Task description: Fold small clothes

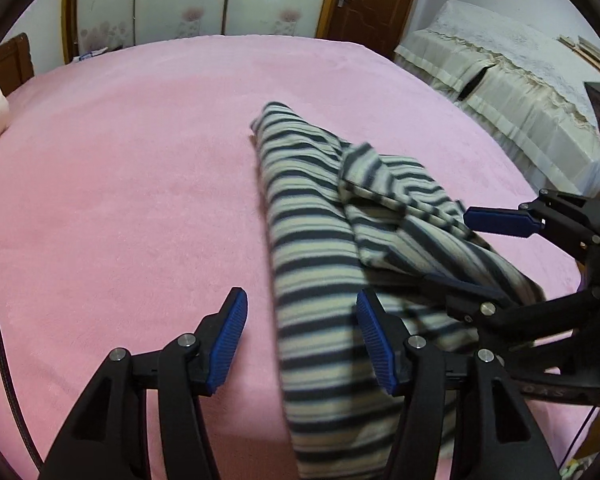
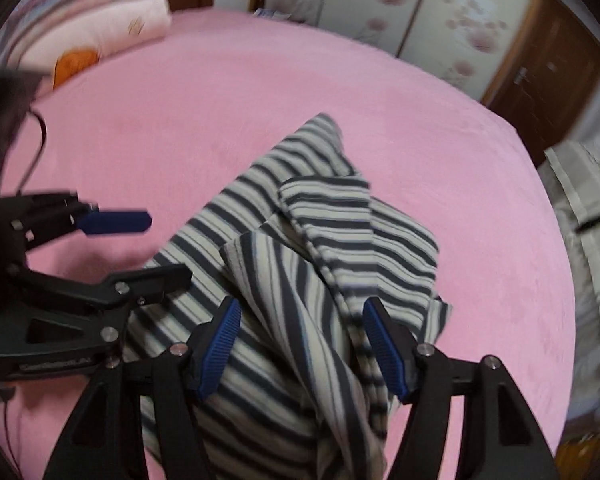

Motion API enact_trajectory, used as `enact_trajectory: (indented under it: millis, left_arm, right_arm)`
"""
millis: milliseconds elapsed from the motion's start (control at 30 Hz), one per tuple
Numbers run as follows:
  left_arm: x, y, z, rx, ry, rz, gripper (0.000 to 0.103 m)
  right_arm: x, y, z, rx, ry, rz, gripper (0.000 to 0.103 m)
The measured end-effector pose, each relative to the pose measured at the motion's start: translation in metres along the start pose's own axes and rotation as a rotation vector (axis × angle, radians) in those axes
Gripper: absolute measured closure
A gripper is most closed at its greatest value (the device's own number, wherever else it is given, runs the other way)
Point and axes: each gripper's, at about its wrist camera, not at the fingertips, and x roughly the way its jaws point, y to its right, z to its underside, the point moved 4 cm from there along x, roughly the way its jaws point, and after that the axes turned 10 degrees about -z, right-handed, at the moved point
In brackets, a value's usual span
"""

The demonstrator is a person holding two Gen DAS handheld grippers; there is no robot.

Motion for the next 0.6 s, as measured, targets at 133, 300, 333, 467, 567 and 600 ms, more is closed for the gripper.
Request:
enact_trajectory:
  millis: [133,300,333,467,567,600]
  left_arm:
    - [0.004,-0.005,-0.004,-0.017,-0.010,0.014,0.047]
    - [0.002,-0.006,-0.008,-0.033,0.002,0.021,0.047]
    - [0.001,-0.007,-0.008,-0.041,0.007,0.029,0.047]
    - [-0.001,-0.009,-0.004,-0.076,0.010,0.046,0.046]
    - [-0.001,-0.010,-0.002,-0.097,0.004,0.048,0.046]
    - [0.000,-0.010,-0.001,-0.099,0.002,0.046,0.046]
  right_arm:
    - [0.015,0.016,-0.004,0.060,-0.045,-0.024,0.057]
    - [0.005,0.058,0.001,0.262,0.031,-0.081,0.093]
    - [-0.002,0.068,0.004,0.304,0.065,-0.090,0.093]
    - [-0.019,0.128,0.040,0.617,0.181,-0.162,0.091]
    - [-0.016,0.163,0.082,0.792,0.173,-0.149,0.082]
    - [-0.017,0.167,0.092,0.820,0.172,-0.154,0.078]
